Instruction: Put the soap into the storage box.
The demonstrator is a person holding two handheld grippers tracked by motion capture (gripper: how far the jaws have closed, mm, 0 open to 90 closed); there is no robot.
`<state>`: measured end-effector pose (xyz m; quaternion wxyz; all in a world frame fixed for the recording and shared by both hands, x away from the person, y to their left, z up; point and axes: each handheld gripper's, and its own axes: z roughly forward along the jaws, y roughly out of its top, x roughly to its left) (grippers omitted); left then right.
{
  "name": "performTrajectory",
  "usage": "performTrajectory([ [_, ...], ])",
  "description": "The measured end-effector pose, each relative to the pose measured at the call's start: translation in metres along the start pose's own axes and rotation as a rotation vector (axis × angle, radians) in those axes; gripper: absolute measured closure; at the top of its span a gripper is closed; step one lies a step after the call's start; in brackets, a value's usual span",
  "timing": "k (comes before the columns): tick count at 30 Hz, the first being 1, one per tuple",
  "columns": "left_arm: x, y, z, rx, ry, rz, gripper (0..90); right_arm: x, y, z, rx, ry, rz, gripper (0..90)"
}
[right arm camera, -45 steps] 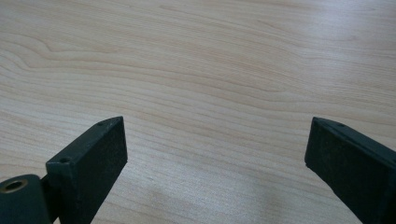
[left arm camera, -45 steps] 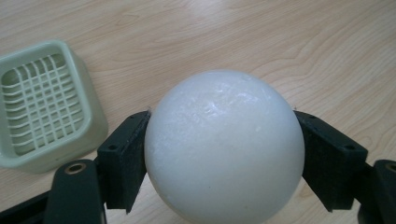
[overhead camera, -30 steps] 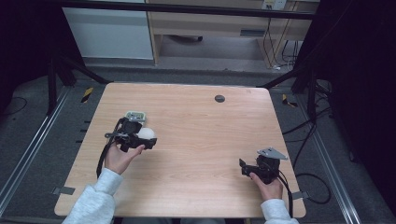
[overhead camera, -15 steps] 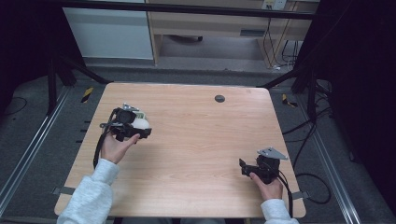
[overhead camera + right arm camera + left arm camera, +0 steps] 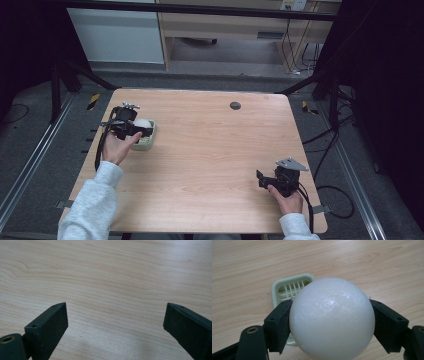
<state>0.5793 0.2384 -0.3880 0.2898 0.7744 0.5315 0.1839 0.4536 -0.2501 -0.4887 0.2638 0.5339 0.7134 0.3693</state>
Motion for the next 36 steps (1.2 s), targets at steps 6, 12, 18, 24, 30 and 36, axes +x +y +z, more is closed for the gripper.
performTrajectory([
  [6,0.008,0.002,0.009,0.009,0.003,-0.016,23.9,0.0,0.0,0.0,0.0,0.003,0.005,6.0],
  [12,0.016,0.003,0.017,0.026,0.02,-0.028,23.9,0.001,0.0,-0.001,-0.001,0.004,0.007,6.0],
  [18,0.019,0.003,0.023,0.032,0.026,-0.036,23.9,0.001,0.0,-0.001,-0.001,0.004,0.007,6.0],
  [24,0.023,0.003,0.032,0.047,0.037,-0.039,23.9,0.0,0.0,0.0,0.0,0.004,0.006,6.0],
  [30,0.024,0.003,0.042,0.071,0.04,-0.049,23.9,0.0,0.0,0.0,-0.001,-0.002,-0.001,6.0],
  [36,0.025,0.003,0.05,0.086,0.045,-0.051,23.9,0.001,0.0,0.0,0.0,-0.002,0.0,6.0],
])
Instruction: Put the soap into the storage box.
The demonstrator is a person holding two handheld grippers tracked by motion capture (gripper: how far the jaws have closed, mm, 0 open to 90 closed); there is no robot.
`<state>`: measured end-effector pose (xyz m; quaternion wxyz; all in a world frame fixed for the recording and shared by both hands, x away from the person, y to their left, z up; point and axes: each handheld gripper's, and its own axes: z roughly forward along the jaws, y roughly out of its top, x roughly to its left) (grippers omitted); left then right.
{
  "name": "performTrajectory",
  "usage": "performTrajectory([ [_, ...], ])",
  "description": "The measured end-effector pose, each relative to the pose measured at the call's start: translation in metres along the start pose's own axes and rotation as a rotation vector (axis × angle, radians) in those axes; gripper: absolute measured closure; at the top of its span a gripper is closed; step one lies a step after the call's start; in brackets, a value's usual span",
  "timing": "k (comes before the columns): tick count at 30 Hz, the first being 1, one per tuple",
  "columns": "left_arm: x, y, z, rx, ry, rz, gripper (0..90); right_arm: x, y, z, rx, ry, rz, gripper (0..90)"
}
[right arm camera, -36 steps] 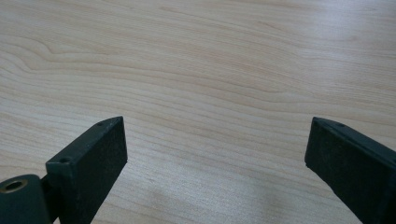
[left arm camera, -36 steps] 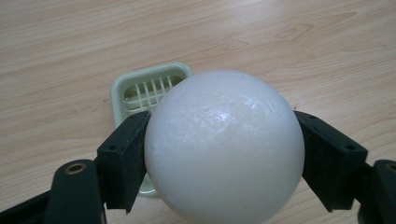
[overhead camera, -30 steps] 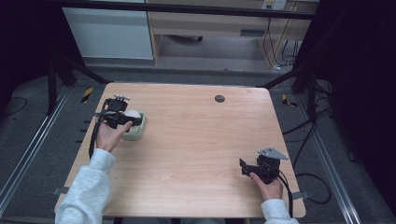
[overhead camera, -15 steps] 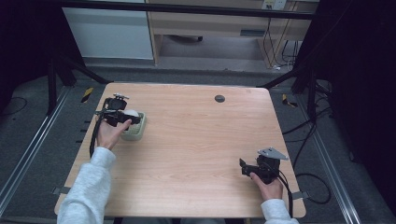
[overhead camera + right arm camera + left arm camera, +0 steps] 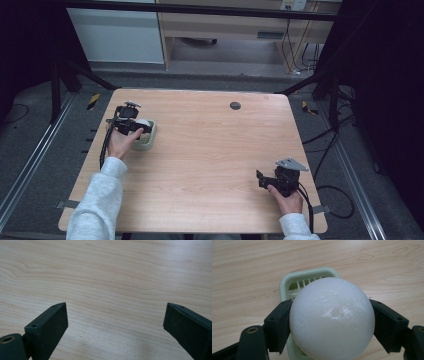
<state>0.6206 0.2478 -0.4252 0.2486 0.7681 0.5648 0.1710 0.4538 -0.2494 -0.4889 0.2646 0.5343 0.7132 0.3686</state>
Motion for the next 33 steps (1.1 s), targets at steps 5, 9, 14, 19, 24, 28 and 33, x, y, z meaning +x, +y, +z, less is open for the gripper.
performTrajectory([
  [5,0.003,0.0,0.005,0.007,0.009,-0.004,23.9,0.0,0.0,0.0,0.0,0.0,-0.001,6.0],
  [9,0.004,0.0,0.007,0.011,0.006,-0.008,23.9,0.0,0.0,0.0,0.002,0.0,0.001,6.0],
  [14,0.004,0.0,0.012,0.012,0.011,-0.011,23.9,0.0,0.0,0.0,0.003,0.0,0.002,6.0],
  [19,0.008,-0.002,0.015,0.018,0.016,-0.018,23.9,0.0,0.0,0.0,0.002,0.003,0.003,6.0],
  [24,0.009,-0.003,0.017,0.023,0.011,-0.021,23.9,0.0,0.0,0.001,0.004,0.004,0.0,6.0],
  [28,0.01,-0.007,0.021,0.028,0.011,-0.026,23.9,0.0,0.0,0.0,0.005,0.004,0.002,6.0],
  [33,0.009,-0.01,0.025,0.036,0.004,-0.025,23.9,0.0,0.0,0.001,0.004,0.003,-0.001,6.0],
])
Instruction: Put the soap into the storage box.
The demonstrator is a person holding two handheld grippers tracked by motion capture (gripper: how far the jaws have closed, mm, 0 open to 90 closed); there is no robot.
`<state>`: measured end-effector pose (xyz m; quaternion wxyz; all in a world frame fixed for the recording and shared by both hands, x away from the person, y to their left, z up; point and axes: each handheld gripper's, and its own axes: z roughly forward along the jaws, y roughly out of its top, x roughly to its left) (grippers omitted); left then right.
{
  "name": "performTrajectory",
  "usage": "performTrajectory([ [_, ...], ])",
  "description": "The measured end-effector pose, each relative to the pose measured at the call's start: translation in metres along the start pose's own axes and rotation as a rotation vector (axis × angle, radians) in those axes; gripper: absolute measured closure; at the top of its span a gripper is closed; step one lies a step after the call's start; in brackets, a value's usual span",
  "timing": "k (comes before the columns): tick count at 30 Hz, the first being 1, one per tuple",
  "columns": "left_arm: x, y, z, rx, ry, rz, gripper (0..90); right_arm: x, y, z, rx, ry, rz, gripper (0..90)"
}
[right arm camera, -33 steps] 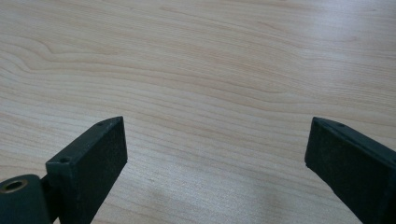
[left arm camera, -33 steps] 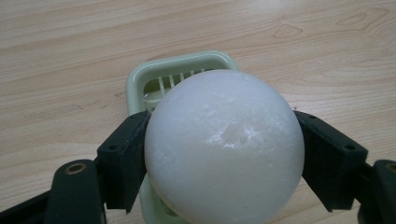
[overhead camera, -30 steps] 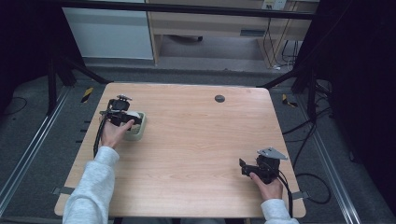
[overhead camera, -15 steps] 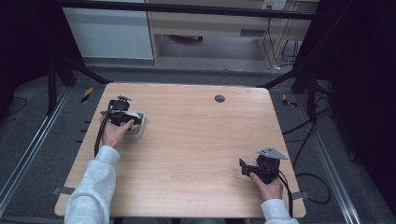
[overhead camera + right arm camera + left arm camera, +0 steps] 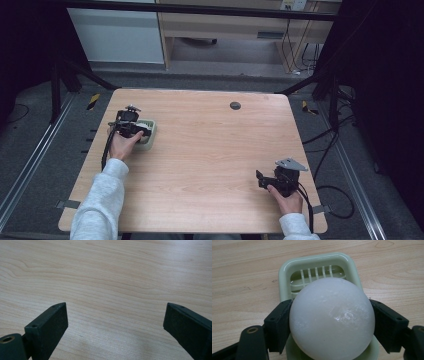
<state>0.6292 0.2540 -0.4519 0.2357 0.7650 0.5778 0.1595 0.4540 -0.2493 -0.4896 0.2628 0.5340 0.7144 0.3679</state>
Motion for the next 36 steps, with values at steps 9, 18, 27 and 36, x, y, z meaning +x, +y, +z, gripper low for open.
performTrajectory([
  [9,0.0,-0.001,0.0,-0.009,-0.001,-0.004,23.8,0.0,0.0,0.0,0.002,0.004,0.002,6.0],
  [18,0.001,-0.001,-0.006,-0.04,0.001,-0.016,23.4,0.0,0.0,0.0,0.002,0.004,0.002,6.0],
  [27,-0.002,-0.002,-0.027,-0.088,-0.012,0.004,22.8,0.0,0.0,0.0,0.002,0.002,0.004,6.0],
  [36,-0.026,-0.015,-0.062,-0.182,-0.052,0.078,22.8,0.0,0.0,0.0,0.003,0.001,0.007,6.0],
])
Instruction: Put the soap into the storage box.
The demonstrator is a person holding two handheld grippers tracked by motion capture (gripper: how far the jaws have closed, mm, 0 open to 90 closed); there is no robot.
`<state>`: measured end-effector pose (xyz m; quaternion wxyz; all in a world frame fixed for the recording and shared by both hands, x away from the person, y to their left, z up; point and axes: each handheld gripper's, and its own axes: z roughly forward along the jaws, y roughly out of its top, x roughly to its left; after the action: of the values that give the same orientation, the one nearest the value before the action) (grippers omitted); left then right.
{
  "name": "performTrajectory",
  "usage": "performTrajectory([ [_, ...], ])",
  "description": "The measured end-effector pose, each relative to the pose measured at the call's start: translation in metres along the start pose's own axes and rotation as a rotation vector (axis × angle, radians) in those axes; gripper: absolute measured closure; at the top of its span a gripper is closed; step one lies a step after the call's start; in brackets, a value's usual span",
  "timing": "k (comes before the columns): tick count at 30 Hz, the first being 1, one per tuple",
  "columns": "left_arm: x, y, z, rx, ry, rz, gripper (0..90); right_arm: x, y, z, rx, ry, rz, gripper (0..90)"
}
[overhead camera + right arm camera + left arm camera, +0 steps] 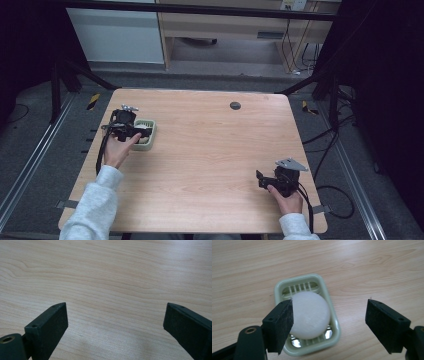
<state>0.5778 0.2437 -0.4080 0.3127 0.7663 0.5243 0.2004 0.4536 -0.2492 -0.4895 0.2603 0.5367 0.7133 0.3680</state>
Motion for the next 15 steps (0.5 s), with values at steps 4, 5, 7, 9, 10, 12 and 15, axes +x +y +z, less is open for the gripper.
performTrajectory([
  [4,-0.01,-0.012,-0.013,-0.036,-0.011,0.03,24.0,0.0,0.0,0.0,0.0,-0.001,-0.005,6.0],
  [5,-0.012,-0.014,-0.015,-0.042,-0.012,0.03,24.7,0.0,0.0,0.0,0.001,-0.001,-0.004,6.0],
  [7,-0.015,-0.021,-0.021,-0.054,-0.016,0.034,27.5,0.0,0.0,0.0,0.001,0.0,-0.003,6.0],
  [9,-0.018,-0.028,-0.025,-0.074,-0.019,0.033,28.0,0.001,0.0,0.0,0.003,0.002,-0.001,6.0],
  [10,-0.019,-0.031,-0.027,-0.08,-0.017,0.036,28.6,0.001,0.0,0.0,0.003,0.001,0.0,6.0],
  [12,-0.022,-0.039,-0.031,-0.097,-0.024,0.037,30.0,0.001,0.0,0.0,0.002,-0.002,-0.003,5.9],
  [15,-0.025,-0.052,-0.035,-0.112,-0.023,0.046,31.1,0.0,0.0,0.0,0.003,-0.003,-0.001,5.9],
])
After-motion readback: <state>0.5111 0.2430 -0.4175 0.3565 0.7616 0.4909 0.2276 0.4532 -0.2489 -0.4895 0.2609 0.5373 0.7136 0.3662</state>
